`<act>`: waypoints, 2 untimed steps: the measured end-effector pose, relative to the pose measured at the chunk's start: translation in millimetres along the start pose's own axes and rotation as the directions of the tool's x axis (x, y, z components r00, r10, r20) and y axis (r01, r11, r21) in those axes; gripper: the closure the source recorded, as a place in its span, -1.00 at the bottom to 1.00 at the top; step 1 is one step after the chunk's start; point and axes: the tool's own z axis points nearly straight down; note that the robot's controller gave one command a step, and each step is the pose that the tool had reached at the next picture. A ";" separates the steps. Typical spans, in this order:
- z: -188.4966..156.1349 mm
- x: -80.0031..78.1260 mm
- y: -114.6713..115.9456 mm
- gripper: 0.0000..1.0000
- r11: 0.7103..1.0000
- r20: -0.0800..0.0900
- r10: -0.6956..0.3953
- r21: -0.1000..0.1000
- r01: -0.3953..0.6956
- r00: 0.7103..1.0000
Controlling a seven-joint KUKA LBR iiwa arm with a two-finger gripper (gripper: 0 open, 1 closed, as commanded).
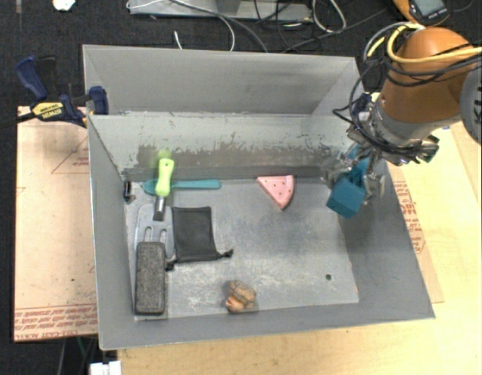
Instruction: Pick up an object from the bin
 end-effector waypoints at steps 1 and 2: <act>-48.7 0.3 12.4 1.00 1.000 -0.004 0.015 -0.010 -0.015 1.000; -78.0 -1.1 8.0 1.00 1.000 0.002 0.007 -0.001 -0.007 1.000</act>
Offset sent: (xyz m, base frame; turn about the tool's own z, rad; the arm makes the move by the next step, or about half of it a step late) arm -0.0063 0.0019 0.0746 -0.0170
